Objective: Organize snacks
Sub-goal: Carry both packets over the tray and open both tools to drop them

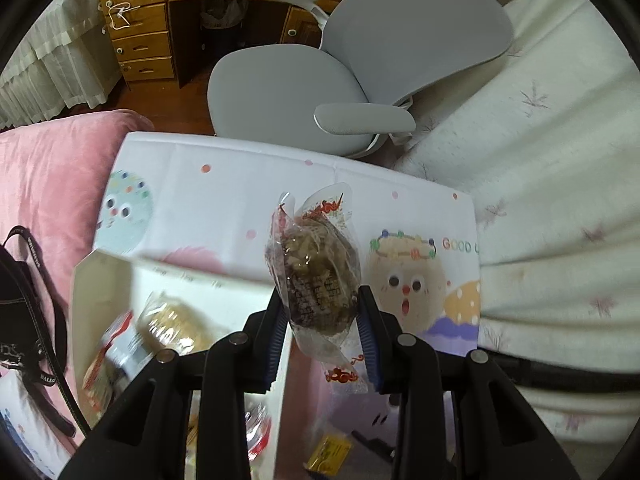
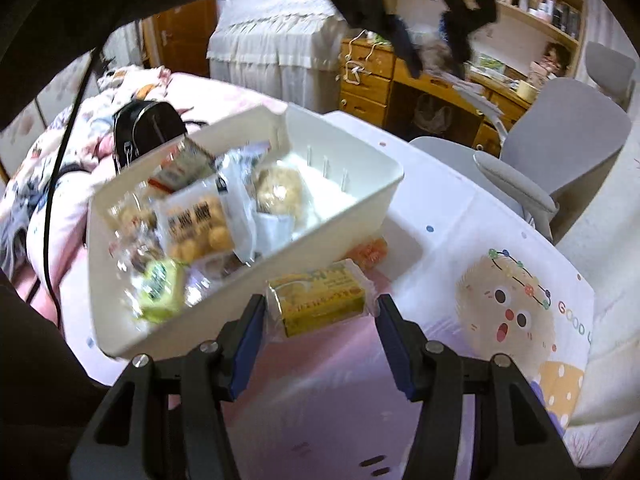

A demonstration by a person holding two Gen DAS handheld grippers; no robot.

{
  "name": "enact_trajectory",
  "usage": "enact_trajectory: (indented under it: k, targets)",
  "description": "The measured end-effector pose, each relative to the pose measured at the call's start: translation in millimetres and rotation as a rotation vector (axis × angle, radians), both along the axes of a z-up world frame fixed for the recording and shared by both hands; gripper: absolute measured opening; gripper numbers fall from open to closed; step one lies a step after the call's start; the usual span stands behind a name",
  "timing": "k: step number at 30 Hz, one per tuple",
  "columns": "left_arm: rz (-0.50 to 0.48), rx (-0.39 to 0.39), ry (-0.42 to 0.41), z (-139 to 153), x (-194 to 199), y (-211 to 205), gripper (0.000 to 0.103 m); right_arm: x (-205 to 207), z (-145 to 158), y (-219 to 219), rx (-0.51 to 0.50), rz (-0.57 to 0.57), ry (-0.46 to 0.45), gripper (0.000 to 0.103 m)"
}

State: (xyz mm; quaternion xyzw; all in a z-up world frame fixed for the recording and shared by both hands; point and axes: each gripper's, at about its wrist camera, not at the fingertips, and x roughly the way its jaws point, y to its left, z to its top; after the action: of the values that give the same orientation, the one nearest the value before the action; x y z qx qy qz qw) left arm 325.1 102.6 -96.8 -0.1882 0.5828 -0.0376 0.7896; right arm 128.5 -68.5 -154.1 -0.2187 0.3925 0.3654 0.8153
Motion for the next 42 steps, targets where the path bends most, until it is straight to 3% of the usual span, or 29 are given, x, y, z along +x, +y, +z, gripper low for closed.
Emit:
enact_trajectory:
  k: [11,20,27,31,36,42]
  targets:
    - [-0.03,0.012,-0.026,22.7,-114.8,53.0,0.032,-51.0,24.8,33.2,0.037,-0.099,0.021,0.056]
    - [-0.058,0.001,0.015,-1.7,-194.7,95.4,0.032,-91.2,29.7,62.4,0.056,-0.228,0.051,0.057]
    - [-0.122,0.006,0.038,-24.0,-233.9,105.9,0.033,-111.0,26.2,83.2,0.058,-0.303,0.062,0.058]
    - [-0.168,0.004,0.018,-26.2,-249.9,102.0,0.041,-115.8,22.1,88.2,0.046,-0.38,0.064,0.062]
    - [-0.192,0.001,-0.052,-21.9,-270.2,94.0,0.057,-120.6,22.0,77.9,0.057,-0.461,0.086,0.062]
    - [-0.167,-0.027,-0.088,-23.3,-288.9,83.0,0.064,-120.7,25.5,51.0,0.049,-0.522,0.081,0.065]
